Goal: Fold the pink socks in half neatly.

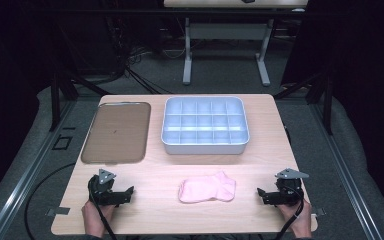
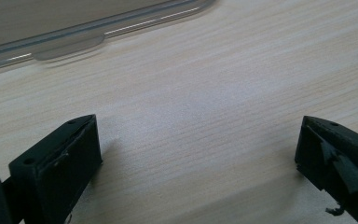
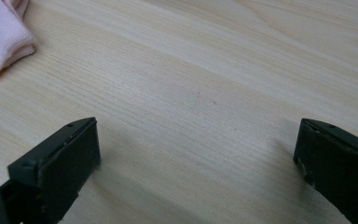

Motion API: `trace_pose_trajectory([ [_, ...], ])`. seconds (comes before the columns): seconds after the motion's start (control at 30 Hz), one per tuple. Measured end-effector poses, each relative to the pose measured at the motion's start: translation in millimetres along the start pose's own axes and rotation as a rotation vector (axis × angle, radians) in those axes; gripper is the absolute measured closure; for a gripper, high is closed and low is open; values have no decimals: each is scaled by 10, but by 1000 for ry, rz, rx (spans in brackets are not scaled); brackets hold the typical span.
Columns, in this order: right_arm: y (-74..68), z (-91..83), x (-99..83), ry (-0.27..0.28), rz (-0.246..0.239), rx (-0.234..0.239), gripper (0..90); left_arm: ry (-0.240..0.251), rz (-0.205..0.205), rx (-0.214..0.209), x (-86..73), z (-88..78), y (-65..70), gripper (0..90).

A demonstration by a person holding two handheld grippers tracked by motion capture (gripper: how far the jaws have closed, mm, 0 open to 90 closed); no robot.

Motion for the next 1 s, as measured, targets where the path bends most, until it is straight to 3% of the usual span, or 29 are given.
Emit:
trace_pose_trajectory([
  [0.1, 2, -3, 5, -1, 0, -3, 0, 6, -3, 1, 5, -3, 7, 1],
  [0.27, -14, -52, 34, 31, 47, 11, 0, 18, 4, -13, 51, -48, 67, 0],
  [0.57, -201, -151, 199, 52, 18, 55, 0, 38, 33, -60, 200, -125, 244, 1],
  [1.0, -562, -95, 427, 54, -48, 138, 0, 51, 122, -188, 440, -93, 776, 1],
])
Point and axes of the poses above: each handheld gripper's, and its own axes: z roughly forward along the jaws, x roughly out of its top, y roughly to its right, the point moved 3 cm from there along z, roughly forward along the jaws, and after that the axes turned 3 degrees about y, right-handed, at the moved point
